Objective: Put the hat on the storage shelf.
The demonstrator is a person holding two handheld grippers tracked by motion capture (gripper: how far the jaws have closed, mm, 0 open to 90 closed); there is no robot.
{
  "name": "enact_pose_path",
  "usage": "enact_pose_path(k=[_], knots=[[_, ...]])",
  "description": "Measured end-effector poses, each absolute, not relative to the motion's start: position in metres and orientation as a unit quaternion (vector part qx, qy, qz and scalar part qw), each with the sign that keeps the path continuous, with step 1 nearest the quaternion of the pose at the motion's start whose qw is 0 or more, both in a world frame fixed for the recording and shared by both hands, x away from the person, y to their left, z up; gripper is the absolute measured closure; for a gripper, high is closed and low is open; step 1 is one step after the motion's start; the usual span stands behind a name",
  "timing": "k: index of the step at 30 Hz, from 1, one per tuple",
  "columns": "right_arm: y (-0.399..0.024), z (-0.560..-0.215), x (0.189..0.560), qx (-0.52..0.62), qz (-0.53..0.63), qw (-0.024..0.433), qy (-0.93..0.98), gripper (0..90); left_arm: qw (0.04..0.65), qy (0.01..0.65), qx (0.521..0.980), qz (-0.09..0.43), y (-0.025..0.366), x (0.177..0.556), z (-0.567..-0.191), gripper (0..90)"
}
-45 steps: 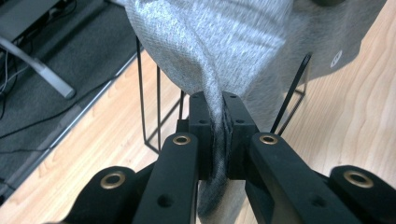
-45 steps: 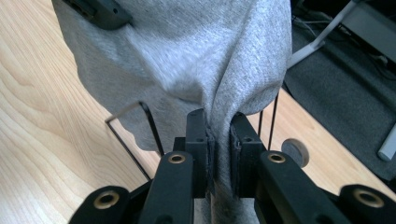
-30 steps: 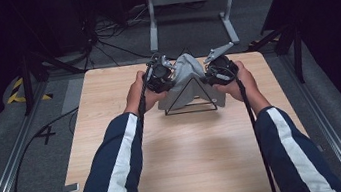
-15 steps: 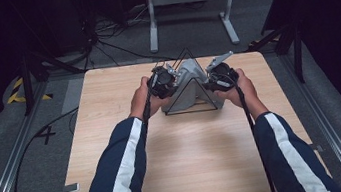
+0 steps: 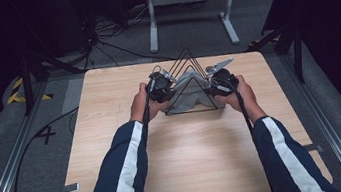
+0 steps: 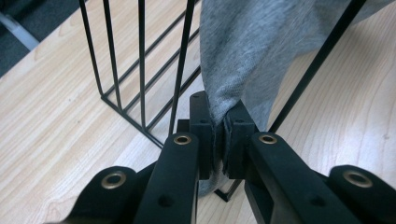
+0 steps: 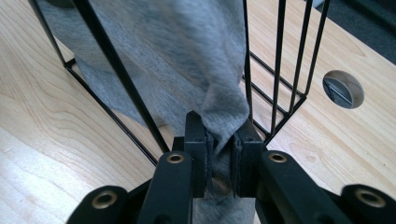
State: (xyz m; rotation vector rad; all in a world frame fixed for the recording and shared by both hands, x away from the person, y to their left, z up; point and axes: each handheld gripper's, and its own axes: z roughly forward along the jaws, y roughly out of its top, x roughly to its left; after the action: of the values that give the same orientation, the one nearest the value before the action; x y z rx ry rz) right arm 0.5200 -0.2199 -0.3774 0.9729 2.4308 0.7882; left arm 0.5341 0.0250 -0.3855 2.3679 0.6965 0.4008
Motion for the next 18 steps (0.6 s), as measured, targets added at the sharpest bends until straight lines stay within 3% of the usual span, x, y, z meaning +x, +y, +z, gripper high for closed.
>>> enact_pose_path(k=[18], knots=[[-0.221,-0.387,0.521,0.359,0.280,0.199,0.868,77.8,0.330,0.269,0.892,0.151,0.031,0.528,-0.394,83.5]])
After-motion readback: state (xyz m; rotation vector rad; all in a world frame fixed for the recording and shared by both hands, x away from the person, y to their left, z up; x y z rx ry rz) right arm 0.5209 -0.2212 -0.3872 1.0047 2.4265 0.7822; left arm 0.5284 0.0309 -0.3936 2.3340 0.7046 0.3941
